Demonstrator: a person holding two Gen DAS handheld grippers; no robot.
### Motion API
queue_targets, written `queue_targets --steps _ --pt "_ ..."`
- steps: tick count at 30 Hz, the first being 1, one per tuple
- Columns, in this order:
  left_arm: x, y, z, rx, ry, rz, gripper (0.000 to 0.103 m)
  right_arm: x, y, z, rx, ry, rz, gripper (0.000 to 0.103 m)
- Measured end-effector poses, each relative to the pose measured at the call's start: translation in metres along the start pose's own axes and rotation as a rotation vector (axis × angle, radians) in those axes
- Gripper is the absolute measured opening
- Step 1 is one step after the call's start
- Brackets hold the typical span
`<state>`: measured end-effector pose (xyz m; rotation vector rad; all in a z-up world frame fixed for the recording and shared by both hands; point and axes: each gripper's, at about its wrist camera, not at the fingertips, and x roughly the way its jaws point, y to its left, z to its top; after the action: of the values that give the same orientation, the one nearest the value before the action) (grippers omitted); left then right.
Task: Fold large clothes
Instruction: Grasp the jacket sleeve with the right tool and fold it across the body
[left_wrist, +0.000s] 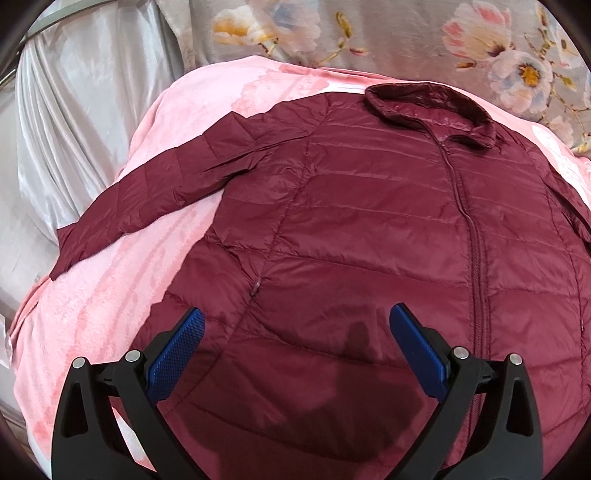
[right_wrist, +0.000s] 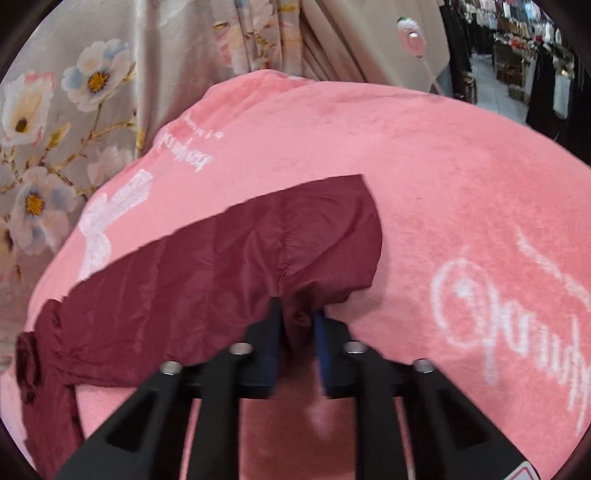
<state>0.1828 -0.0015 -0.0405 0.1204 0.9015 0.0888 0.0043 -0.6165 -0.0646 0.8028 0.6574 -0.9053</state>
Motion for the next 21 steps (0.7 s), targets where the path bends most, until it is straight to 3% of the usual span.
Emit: queue_targets --steps 4,10,15,21 --pt "0.005 0.008 0.006 -0.006 -0.008 0.028 0.098 -0.022 0.05 0.009 -0.099 -0.096 0.05 0.006" --pt "0.01 0.027 0.016 -0.044 -0.02 0.05 0.098 -0.082 0.188 -0.007 -0.352 -0.167 0.317 0.006" --pt "0.016 0.045 0.018 -0.075 -0.014 0.052 0.098 -0.123 0.318 -0.081 -0.632 -0.122 0.561 0.006" --pt "0.027 0.07 0.017 -0.11 -0.001 0.058 0.098 -0.14 0.416 -0.19 -0.859 -0.006 0.731 0.006"
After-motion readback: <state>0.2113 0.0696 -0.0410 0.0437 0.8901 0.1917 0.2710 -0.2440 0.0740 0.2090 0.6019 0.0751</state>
